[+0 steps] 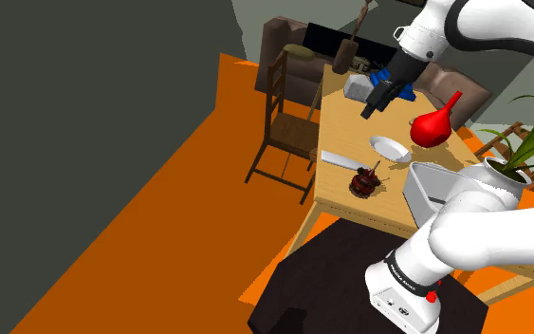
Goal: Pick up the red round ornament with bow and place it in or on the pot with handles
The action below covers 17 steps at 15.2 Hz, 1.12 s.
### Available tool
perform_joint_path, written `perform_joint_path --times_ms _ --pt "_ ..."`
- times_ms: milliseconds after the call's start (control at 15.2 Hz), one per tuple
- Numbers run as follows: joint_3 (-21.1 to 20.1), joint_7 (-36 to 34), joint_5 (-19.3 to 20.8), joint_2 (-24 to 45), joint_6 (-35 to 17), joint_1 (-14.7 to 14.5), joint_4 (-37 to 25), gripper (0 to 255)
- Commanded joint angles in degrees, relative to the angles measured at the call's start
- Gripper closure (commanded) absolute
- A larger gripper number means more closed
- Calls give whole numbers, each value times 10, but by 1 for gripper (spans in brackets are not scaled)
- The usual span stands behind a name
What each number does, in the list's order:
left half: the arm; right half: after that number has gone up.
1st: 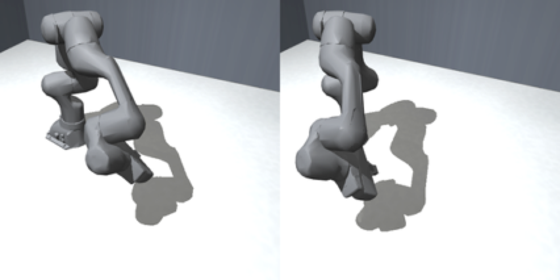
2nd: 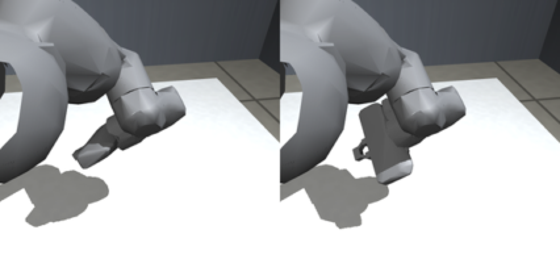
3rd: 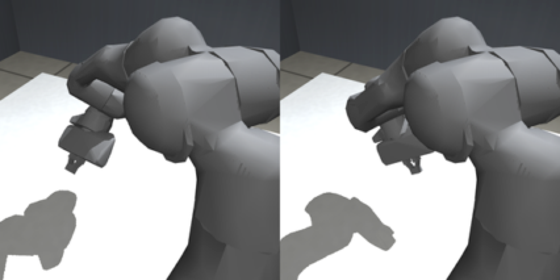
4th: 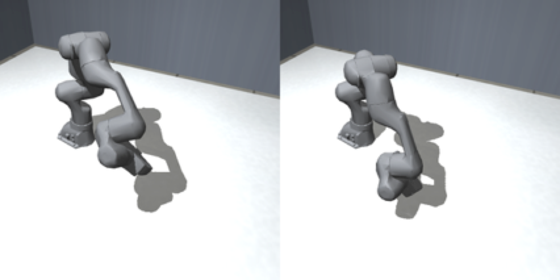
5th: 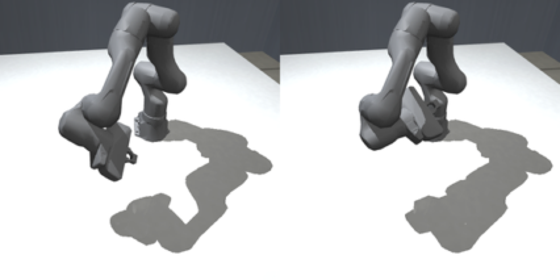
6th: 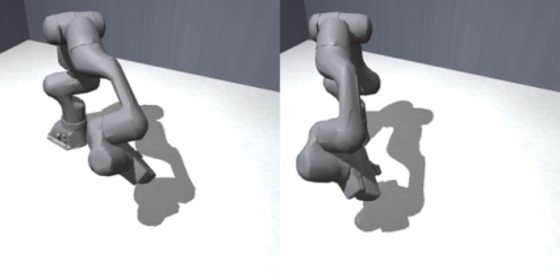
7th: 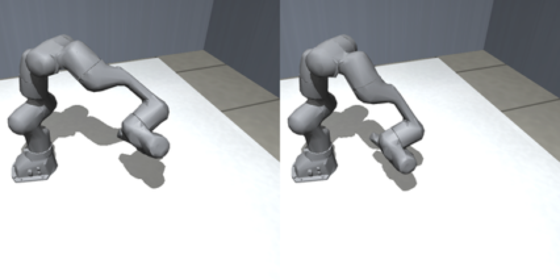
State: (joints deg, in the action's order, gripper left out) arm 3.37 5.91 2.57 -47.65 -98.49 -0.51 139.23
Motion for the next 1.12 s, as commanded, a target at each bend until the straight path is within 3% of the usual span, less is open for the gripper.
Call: perform_joint_path --times_ms 0,594,1056 --pt "0 0 0 0 0 0 0 0" --pt "62 48 58 -75 -69 47 164 0" --pt "126 96 128 -107 -130 110 271 0"
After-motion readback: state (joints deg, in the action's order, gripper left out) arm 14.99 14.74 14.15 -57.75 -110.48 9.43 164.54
